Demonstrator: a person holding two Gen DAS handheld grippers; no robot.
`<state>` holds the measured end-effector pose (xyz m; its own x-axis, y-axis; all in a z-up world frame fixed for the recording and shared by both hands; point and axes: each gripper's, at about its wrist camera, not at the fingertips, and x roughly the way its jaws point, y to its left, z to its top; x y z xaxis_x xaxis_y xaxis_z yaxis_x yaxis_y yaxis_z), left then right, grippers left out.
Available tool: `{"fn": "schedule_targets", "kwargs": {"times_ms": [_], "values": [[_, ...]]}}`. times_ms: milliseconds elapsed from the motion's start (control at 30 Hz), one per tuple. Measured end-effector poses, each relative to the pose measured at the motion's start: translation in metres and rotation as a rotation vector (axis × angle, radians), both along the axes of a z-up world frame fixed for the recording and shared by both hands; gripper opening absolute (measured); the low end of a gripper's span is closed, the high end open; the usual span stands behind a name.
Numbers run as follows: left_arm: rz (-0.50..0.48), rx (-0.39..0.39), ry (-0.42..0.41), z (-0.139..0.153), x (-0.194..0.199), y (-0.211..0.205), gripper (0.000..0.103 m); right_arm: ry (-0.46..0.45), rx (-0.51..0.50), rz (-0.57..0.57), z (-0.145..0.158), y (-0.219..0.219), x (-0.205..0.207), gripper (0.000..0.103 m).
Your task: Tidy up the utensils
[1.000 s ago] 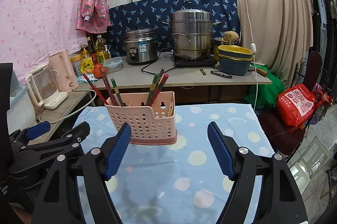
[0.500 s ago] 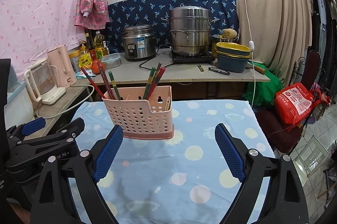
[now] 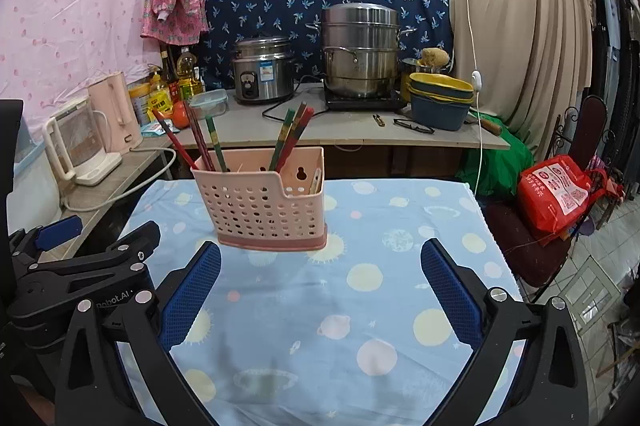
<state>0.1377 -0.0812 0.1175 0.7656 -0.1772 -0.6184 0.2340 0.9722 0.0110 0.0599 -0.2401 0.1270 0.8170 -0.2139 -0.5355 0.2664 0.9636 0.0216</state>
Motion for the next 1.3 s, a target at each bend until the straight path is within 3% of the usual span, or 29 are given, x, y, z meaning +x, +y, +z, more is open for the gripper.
{"fn": "schedule_targets", "kwargs": {"times_ms": [1300], "values": [[0.054,0.054,0.007,0.000,0.012,0.004,0.096,0.032,0.000,0.010,-0.005,0.006,0.017,0.096]]}}
